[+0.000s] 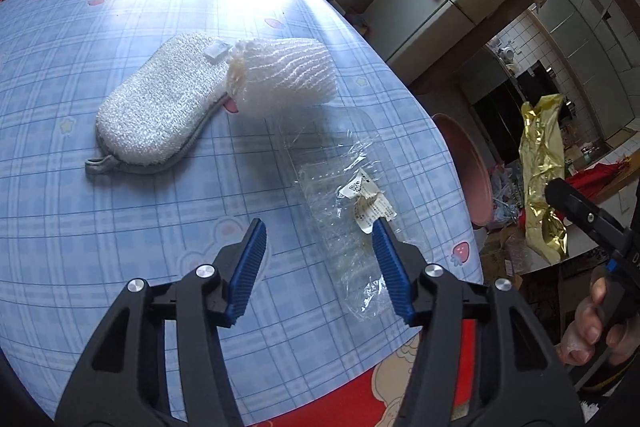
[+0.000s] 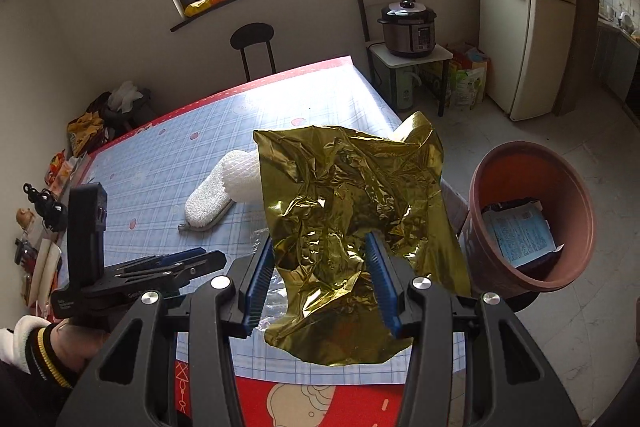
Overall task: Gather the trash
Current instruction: 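Grasp the clear plastic tray with the left gripper while the right holds the foil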
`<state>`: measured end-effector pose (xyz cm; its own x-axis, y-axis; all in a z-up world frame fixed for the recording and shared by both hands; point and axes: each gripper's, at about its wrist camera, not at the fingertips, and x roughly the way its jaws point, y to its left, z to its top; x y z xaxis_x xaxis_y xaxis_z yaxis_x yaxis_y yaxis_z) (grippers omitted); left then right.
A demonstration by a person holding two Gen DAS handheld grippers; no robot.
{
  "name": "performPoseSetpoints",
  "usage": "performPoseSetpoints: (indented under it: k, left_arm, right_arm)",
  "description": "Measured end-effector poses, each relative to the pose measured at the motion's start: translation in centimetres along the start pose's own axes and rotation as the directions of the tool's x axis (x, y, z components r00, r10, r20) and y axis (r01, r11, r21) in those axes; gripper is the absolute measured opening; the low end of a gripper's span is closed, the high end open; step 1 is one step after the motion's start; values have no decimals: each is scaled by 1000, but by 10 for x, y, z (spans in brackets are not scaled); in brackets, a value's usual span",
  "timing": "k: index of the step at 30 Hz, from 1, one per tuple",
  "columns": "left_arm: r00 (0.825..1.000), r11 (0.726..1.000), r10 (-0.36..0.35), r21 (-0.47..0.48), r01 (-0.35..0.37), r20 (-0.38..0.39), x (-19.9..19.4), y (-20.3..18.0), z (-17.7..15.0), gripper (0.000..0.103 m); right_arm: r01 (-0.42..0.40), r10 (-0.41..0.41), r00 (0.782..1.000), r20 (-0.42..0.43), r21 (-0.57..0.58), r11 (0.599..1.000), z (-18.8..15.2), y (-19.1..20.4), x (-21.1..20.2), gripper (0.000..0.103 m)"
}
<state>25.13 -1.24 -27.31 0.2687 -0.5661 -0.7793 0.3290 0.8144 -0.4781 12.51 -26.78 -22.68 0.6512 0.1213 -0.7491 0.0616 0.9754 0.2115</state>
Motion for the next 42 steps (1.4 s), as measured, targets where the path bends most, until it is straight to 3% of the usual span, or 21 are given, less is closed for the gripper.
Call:
performPoseSetpoints:
  k: [10, 19, 21, 22, 23, 36, 42]
  left_arm:
    - [993, 995, 49, -81, -57, -104, 63, -7, -1, 36]
    - [985, 990, 144, 10, -143, -93, 72, -25, 0, 34]
    - [978, 982, 186, 45, -183, -92, 76, -29, 2, 28]
    - [976, 981, 192, 54, -187, -100, 78, -31, 2, 18]
    - [979, 983, 180, 48, -176, -98, 78, -31, 2, 16]
    - [991, 979, 134, 154, -133, 3, 20, -48, -6, 10]
    - [985, 978, 137, 142, -152, 109, -28, -50, -3, 10]
  right_arm:
    - [56, -59, 998, 36, 80, 995, -17, -52, -32, 46]
    - [46, -53, 997, 57, 109, 993, -18, -64, -36, 46]
    - [38, -44, 997, 60, 105, 994, -17, -63, -35, 46]
    - [34, -40, 997, 61, 102, 994, -16, -63, -35, 46]
    - [30, -36, 997, 63, 98, 995, -17, -62, -35, 46]
    - [1, -10, 995, 100, 94, 996, -6, -61, -38, 46]
    - [-12, 1, 993, 121, 95, 995, 1, -65, -40, 46]
